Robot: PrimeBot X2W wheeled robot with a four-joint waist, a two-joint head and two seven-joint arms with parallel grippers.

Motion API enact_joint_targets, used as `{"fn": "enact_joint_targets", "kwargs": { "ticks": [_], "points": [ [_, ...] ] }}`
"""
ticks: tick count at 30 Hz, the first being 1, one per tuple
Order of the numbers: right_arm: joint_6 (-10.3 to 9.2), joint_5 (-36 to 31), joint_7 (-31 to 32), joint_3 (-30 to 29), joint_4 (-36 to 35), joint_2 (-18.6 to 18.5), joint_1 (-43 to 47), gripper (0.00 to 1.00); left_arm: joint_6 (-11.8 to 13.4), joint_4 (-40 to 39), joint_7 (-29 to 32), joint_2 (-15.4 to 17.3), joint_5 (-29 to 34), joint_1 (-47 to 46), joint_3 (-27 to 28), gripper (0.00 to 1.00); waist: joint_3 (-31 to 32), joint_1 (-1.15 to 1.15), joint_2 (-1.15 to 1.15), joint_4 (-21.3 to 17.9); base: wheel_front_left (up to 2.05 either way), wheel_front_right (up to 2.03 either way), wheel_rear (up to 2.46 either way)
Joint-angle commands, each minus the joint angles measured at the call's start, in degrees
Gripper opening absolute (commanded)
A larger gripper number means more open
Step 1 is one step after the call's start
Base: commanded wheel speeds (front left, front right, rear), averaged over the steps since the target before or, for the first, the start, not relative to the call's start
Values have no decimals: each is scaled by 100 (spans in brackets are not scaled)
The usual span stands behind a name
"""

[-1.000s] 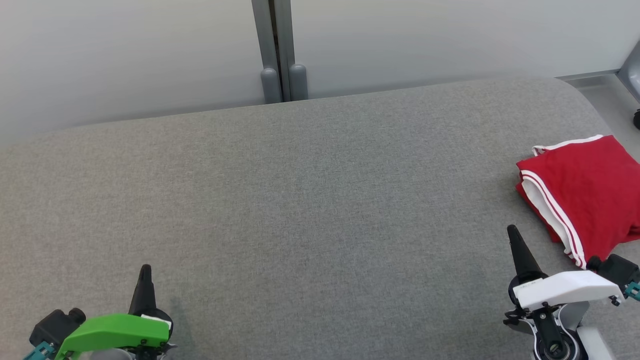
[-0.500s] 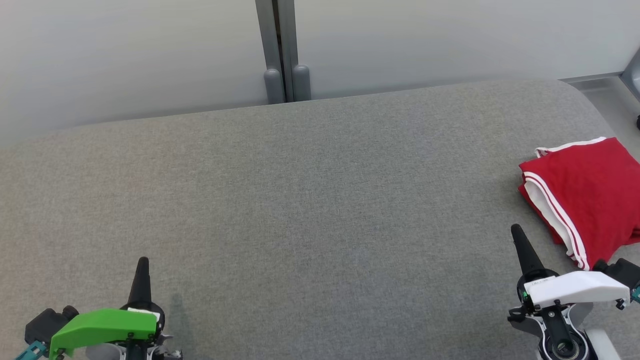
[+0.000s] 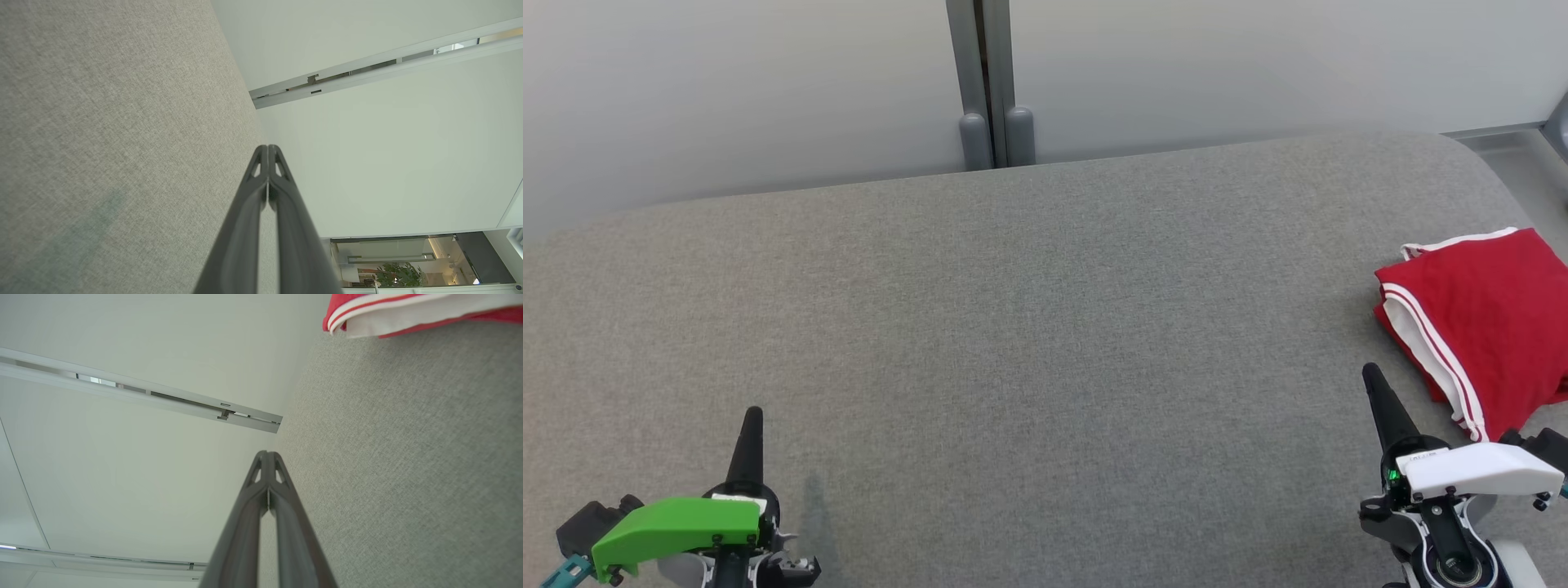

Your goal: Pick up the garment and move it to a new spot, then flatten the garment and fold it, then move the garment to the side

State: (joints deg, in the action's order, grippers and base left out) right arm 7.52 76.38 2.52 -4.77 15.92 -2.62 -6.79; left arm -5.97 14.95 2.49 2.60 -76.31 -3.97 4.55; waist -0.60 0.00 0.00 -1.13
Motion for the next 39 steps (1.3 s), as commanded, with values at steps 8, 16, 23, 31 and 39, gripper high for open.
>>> {"fn": "enact_joint_targets", "kwargs": {
  "ticks": [8, 16, 23, 31, 39],
  "points": [
    [-4, 472, 124, -65, -99, -34, 35, 0, -68, -63, 122, 39, -477, -162, 73, 0, 10, 0, 0, 26, 0, 0, 0],
    [-5, 832, 218, -106, -136, -36, 50, 0, -97, -73, 214, 42, -839, -187, 120, 0, 19, 0, 0, 51, 0, 0, 0],
    [-5, 1119, 295, -136, -163, -38, 59, 0, -125, -87, 296, 43, -1123, -227, 158, 0, 27, 0, 0, 72, 0, 0, 0],
    [-5, 1431, 366, -169, -189, -40, 75, 0, -155, -92, 373, 44, -1435, -256, 194, 0, 36, 0, 0, 96, 0, 0, 0],
    [-5, 1612, 421, -188, -208, -40, 87, 0, -173, -96, 428, 45, -1620, -263, 212, 0, 42, 0, 0, 113, 0, 0, 0]
  ]
}}
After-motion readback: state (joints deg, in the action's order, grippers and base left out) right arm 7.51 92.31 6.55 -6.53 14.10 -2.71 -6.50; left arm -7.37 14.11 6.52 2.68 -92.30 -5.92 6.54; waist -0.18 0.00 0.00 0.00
